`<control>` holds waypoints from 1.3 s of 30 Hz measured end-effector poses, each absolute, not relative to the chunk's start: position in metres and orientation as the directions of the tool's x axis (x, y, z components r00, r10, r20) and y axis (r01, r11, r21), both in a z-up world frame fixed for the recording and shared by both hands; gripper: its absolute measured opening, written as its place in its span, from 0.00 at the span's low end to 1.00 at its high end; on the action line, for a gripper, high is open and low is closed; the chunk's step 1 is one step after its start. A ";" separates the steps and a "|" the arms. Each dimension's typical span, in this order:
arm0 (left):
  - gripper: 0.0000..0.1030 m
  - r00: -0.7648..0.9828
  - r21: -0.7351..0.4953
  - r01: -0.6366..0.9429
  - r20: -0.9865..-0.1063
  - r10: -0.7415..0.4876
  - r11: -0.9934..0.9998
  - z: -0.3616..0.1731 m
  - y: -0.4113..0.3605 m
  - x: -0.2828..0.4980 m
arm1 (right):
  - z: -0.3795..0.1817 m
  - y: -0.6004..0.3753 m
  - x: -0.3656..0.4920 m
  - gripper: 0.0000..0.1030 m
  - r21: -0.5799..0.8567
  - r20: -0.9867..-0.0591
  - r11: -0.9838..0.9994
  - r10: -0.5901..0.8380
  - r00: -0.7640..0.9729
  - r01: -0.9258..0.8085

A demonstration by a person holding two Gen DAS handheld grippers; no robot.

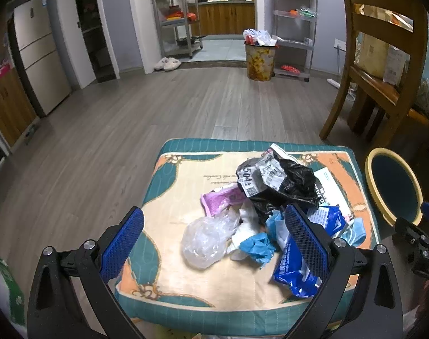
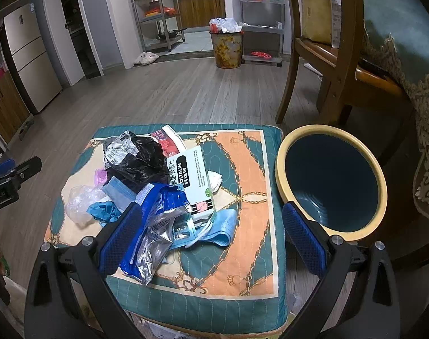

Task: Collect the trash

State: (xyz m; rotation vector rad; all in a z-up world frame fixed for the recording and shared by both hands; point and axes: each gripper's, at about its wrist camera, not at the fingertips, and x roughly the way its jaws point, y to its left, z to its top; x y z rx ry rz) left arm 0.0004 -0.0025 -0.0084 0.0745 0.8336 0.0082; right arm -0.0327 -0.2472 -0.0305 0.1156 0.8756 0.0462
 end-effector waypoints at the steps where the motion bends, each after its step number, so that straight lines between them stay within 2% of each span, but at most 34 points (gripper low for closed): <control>1: 0.96 0.672 0.073 0.023 -0.740 0.039 0.997 -0.009 -0.003 0.001 | -0.031 -0.247 -0.033 0.95 0.121 -0.764 0.993 0.089 0.640 0.007; 32: 0.96 0.674 0.078 0.026 -0.738 0.040 0.997 -0.010 -0.005 0.001 | -0.036 -0.249 -0.033 0.95 0.125 -0.771 0.992 0.092 0.630 0.009; 39: 0.96 0.706 0.066 0.044 -0.708 0.016 0.997 -0.005 -0.007 0.001 | -0.037 -0.252 -0.033 0.95 0.141 -0.776 0.990 0.097 0.623 0.022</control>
